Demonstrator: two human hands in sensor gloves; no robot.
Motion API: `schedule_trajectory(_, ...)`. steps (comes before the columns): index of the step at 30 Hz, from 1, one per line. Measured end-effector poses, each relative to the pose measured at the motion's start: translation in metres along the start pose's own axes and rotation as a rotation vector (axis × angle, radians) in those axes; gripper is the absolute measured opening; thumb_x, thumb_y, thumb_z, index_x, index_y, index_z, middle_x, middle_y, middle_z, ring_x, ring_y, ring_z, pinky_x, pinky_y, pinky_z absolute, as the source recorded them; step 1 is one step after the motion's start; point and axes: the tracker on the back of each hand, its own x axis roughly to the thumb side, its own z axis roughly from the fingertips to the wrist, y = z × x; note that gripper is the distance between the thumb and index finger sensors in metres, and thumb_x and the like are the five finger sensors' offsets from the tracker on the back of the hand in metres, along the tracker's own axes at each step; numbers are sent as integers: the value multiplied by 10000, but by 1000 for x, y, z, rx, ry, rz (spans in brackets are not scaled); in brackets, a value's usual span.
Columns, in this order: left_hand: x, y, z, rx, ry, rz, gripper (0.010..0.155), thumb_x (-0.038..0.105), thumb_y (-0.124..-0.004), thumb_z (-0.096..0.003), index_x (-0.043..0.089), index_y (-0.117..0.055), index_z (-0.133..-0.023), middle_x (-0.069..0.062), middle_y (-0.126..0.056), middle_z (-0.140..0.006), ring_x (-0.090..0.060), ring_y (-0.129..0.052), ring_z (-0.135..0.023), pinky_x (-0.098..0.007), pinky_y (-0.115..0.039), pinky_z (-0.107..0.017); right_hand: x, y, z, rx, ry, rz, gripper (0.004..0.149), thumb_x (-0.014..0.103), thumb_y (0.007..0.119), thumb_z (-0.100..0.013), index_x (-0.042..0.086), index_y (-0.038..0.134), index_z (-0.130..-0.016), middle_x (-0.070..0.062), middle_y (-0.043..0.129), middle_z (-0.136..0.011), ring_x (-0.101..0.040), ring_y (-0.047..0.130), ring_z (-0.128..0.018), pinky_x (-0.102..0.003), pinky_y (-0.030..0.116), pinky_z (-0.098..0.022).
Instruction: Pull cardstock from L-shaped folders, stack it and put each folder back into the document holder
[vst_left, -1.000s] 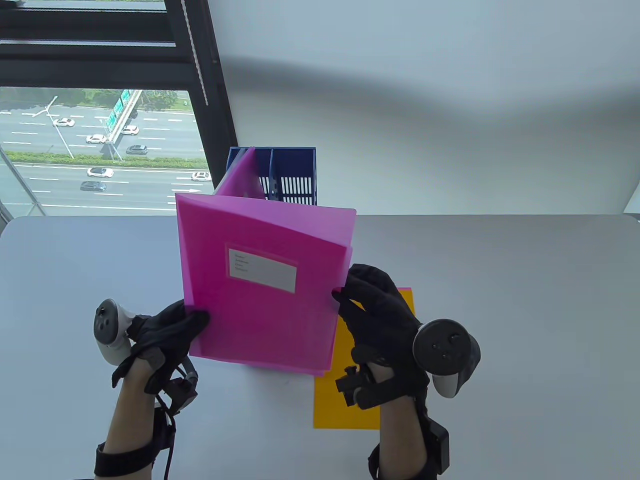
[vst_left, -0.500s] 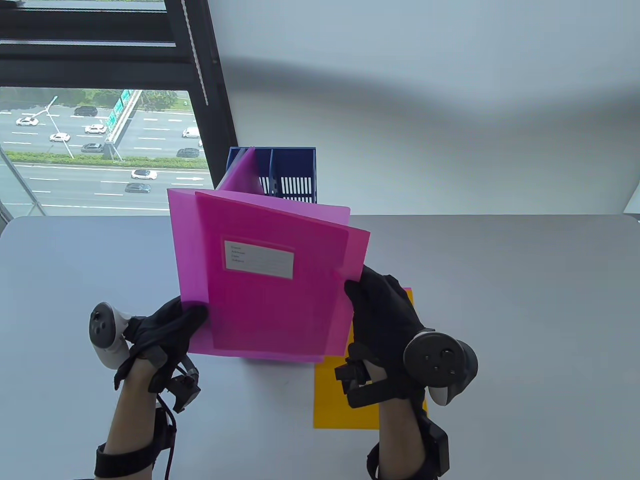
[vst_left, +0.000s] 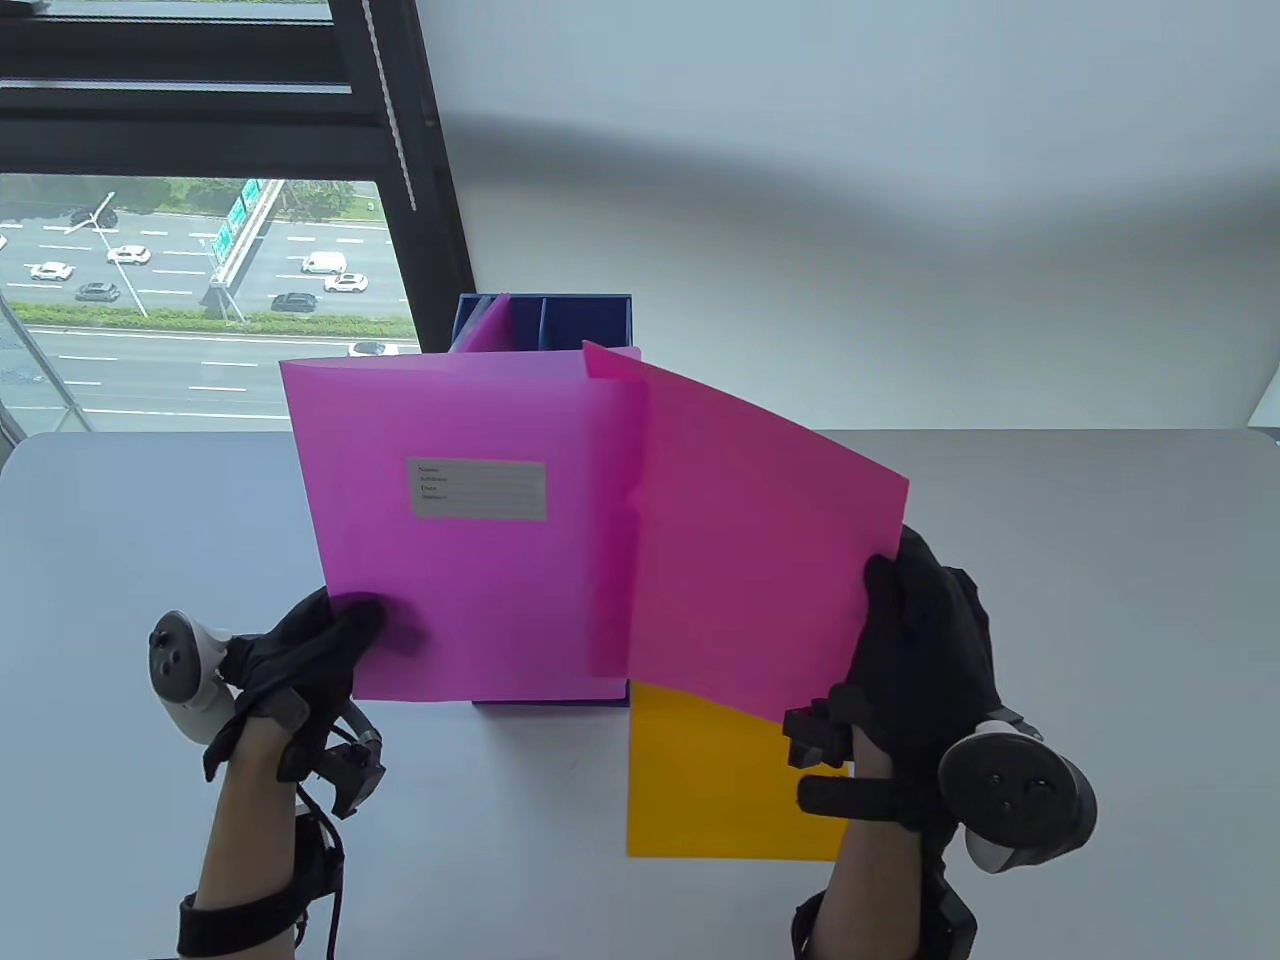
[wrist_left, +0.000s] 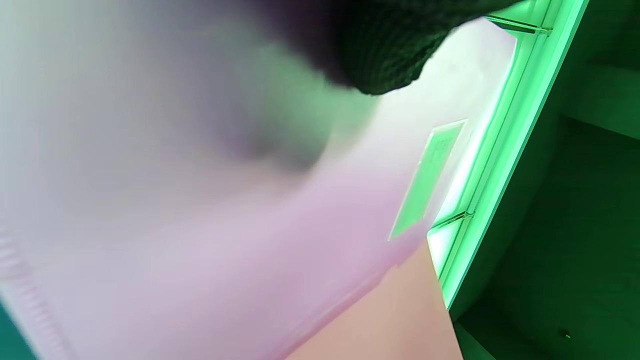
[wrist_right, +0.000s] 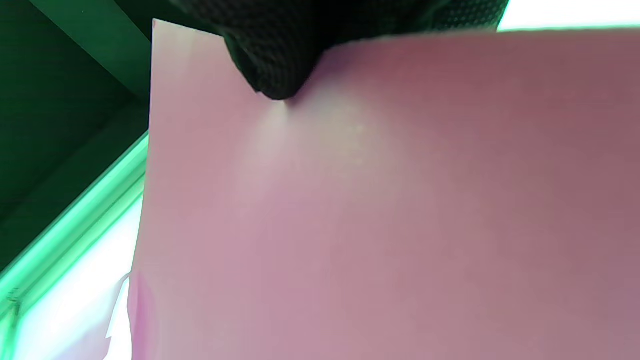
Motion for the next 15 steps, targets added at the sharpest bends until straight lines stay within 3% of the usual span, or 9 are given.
schedule_trajectory(5,1,5,2,32,-9,20,422,384,-760,-581,183,-859,-938,-40,-967,-791,-293,-1027,-628,-571,-665,-705,-14,-15,-5,-16,45,214,364,340,809,-599,310,802,-962,-19,947,-791,-136,948,-479,-487,641,-710)
schedule_trajectory(11,1,7,3,41,-12,20,421,385,-760,-581,183,-860,-938,-38,-967,-790,-292,-1027,-627,-570,-666,-705,-51,1,-12,260,276,250,375,333,815,-601,283,802,-973,-33,950,-786,-133,948,-457,-489,649,-700)
schedule_trajectory(15,1,7,3,43,-14,25,421,385,-761,-581,184,-860,-937,-39,-968,-790,-293,-1026,-627,-571,-666,-704,-88,27,-9,417,413,287,388,335,822,-598,269,797,-979,-31,953,-782,-131,949,-450,-485,654,-695)
